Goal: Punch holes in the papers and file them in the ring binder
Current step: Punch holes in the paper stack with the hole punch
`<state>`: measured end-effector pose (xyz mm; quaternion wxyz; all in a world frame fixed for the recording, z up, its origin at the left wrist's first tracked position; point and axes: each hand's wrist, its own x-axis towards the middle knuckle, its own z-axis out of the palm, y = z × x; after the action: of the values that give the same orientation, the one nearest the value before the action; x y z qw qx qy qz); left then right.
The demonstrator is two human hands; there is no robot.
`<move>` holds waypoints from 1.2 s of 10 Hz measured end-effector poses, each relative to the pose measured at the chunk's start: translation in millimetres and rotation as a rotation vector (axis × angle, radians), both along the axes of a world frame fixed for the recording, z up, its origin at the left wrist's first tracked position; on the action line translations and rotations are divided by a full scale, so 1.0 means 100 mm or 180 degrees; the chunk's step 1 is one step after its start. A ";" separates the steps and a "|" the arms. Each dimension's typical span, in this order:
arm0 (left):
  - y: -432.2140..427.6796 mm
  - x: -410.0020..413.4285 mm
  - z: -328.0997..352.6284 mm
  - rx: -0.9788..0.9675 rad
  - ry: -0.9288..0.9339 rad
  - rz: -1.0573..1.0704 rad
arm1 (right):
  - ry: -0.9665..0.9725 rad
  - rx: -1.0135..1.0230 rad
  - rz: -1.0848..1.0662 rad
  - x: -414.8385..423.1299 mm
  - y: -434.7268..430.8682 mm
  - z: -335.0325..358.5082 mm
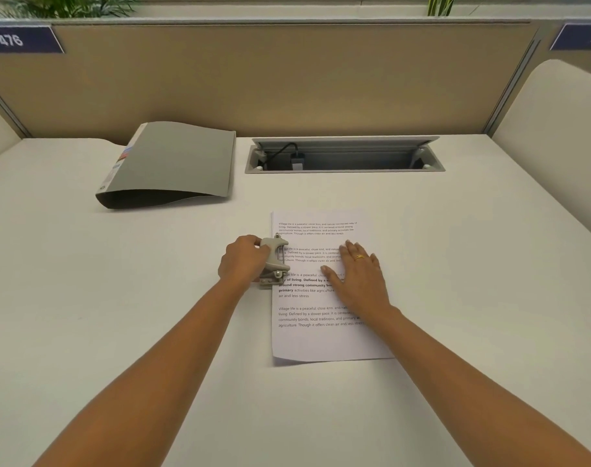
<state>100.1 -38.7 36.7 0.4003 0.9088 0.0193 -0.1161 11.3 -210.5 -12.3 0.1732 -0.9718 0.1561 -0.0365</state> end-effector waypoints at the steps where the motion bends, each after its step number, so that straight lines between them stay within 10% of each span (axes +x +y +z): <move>1: -0.01 0.00 -0.01 0.0068 -0.0040 -0.0009 | -0.0036 -0.0064 -0.0002 -0.02 0.01 -0.03; 9: -0.02 0.10 0.01 0.0127 0.0187 -0.0198 | -0.0101 -0.0092 0.0034 -0.03 0.01 -0.05; 12: -0.17 0.34 -0.02 0.1091 -0.0447 -0.0189 | -0.0119 -0.0113 0.0020 -0.03 0.01 -0.06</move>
<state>134.5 -55.5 34.5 0.2364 0.9697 -0.0161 -0.0592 8.4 -209.6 -18.2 0.1589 -0.9743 0.1491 -0.0568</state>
